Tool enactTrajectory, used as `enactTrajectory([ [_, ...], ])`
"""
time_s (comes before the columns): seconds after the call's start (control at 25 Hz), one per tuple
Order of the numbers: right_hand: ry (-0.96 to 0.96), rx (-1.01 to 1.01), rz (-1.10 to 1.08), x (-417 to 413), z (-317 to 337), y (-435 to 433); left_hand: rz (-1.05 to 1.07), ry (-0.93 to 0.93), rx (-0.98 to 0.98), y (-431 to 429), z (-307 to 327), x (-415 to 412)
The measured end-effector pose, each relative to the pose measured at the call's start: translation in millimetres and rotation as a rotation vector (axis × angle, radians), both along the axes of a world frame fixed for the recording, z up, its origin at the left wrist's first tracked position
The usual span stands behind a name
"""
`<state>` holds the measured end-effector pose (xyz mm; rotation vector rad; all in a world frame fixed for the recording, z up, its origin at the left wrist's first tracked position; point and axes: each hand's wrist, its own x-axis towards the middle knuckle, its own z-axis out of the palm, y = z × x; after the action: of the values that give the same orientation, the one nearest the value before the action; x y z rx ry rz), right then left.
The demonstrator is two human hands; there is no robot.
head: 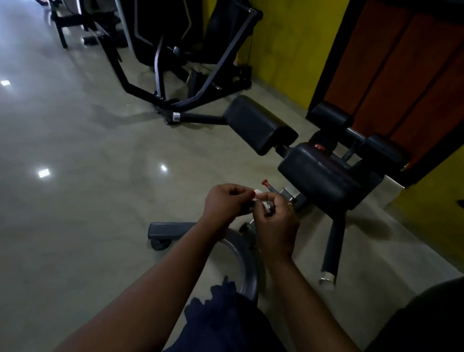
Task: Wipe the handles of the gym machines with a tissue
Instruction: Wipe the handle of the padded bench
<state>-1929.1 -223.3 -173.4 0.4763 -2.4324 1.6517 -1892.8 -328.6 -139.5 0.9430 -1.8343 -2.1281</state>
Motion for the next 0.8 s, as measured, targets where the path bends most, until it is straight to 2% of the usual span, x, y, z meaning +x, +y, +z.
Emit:
enactTrajectory([
  [0.36, -0.013, -0.049, 0.132, -50.9, -5.0, -126.3, 0.148, 0.033, -0.008, -118.8, -4.6, -36.9],
  [0.8, -0.09, 0.036, 0.3, -173.0, -14.9, -281.2, 0.229, -0.097, 0.006, -276.4, -12.0, -148.3],
])
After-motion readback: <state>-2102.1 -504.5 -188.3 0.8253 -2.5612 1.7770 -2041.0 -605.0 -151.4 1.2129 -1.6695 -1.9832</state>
